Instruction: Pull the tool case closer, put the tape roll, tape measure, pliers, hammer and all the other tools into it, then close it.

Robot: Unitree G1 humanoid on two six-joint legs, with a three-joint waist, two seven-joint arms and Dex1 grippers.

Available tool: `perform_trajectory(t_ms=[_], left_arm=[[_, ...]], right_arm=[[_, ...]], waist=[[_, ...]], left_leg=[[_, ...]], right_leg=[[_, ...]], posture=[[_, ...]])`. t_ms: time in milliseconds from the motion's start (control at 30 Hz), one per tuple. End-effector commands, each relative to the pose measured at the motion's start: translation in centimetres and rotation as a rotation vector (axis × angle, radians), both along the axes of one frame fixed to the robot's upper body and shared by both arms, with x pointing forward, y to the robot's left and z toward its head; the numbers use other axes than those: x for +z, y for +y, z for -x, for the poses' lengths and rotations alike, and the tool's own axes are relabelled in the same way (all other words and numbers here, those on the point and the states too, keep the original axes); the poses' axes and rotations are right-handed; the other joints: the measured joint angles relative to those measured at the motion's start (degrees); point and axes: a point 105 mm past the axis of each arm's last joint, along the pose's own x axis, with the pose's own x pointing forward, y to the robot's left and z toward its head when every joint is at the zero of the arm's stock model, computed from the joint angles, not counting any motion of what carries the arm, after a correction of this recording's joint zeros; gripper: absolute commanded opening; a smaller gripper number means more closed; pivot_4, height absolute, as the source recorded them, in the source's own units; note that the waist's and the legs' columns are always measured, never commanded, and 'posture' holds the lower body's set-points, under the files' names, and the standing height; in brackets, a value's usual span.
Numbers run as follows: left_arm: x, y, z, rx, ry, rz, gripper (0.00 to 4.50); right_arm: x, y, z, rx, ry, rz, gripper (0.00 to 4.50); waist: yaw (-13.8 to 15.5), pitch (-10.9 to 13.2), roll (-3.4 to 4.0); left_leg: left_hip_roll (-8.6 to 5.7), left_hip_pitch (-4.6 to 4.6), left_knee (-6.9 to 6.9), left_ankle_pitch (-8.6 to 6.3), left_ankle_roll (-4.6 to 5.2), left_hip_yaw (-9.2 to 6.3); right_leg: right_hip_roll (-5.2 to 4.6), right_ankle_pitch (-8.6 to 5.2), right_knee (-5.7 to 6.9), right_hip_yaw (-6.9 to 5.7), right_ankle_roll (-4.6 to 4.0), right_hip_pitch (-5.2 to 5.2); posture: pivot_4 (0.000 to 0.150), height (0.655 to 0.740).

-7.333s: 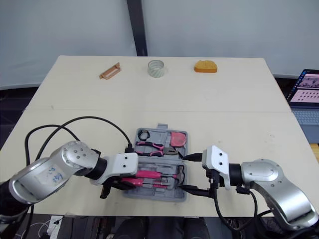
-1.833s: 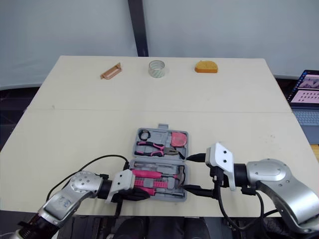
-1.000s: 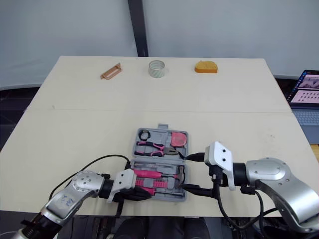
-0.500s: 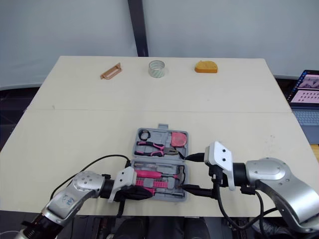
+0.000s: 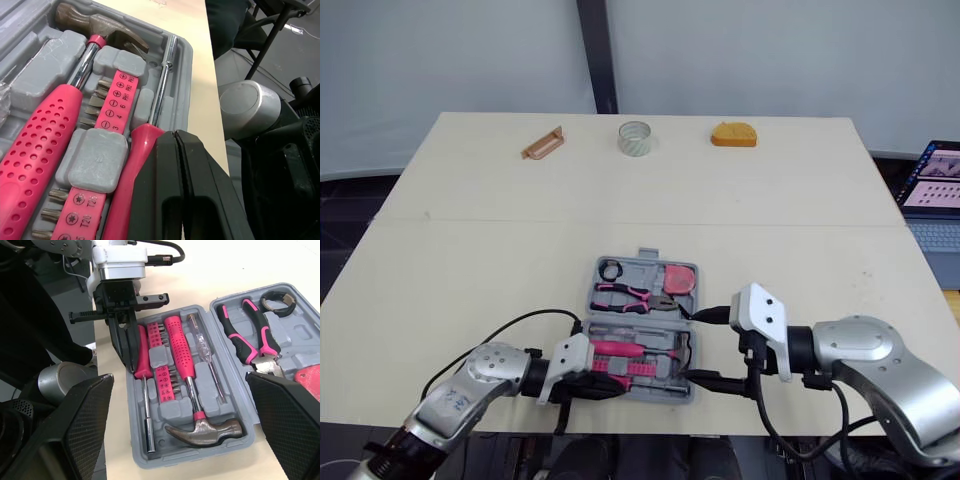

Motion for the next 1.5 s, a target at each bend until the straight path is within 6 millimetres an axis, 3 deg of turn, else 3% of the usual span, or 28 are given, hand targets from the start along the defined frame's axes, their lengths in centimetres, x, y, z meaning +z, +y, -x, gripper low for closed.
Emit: perform_trajectory(t_ms=[33,267,433,1133,1500], left_arm=[[0.0,0.7,-1.0,0.059,-0.037,-0.023,0.07],[2.0,-0.4,0.2,0.011,0.009,0.085,0.07],[2.8,-0.4,-0.1,0.028,0.008,0.102,0.07],[-0.2,0.6,-0.3,0.047,0.000,-0.019,0.07],[2.5,-0.3,-0.7,0.048,0.005,0.115,0.07]], right_arm=[[1.1,0.0,0.3,0.012,-0.047,0.000,4.50],[1.0,0.0,0.3,0.014,-0.044,0.000,4.50],[1.0,0.0,0.4,0.015,-0.042,-0.001,4.50],[1.0,-0.2,0.5,0.011,-0.042,0.002,4.50],[1.0,-0.2,0.4,0.011,-0.040,0.004,4.50]], waist=[[0.0,0.0,0.00],[-0.1,0.0,0.00],[0.0,0.0,0.00],[0.0,0.0,0.00],[0.0,0.0,0.00]], left_leg=[[0.00,0.00,0.00,0.00,0.00,0.00],[0.00,0.00,0.00,0.00,0.00,0.00],[0.00,-0.01,-0.01,0.00,0.00,-0.01],[0.00,-0.01,-0.02,0.00,0.00,0.00],[0.01,-0.01,-0.01,0.00,0.00,0.00]], right_leg=[[0.00,0.00,0.00,0.00,0.00,0.00],[0.00,0.00,0.00,0.00,0.00,0.00],[0.00,0.00,-0.01,0.00,0.00,-0.01],[0.00,0.00,-0.03,0.00,0.00,-0.01],[0.00,0.00,-0.02,0.00,0.00,-0.01]], posture=[[0.150,0.7400],[0.150,0.7400],[0.150,0.7400],[0.150,0.7400],[0.150,0.7400]])
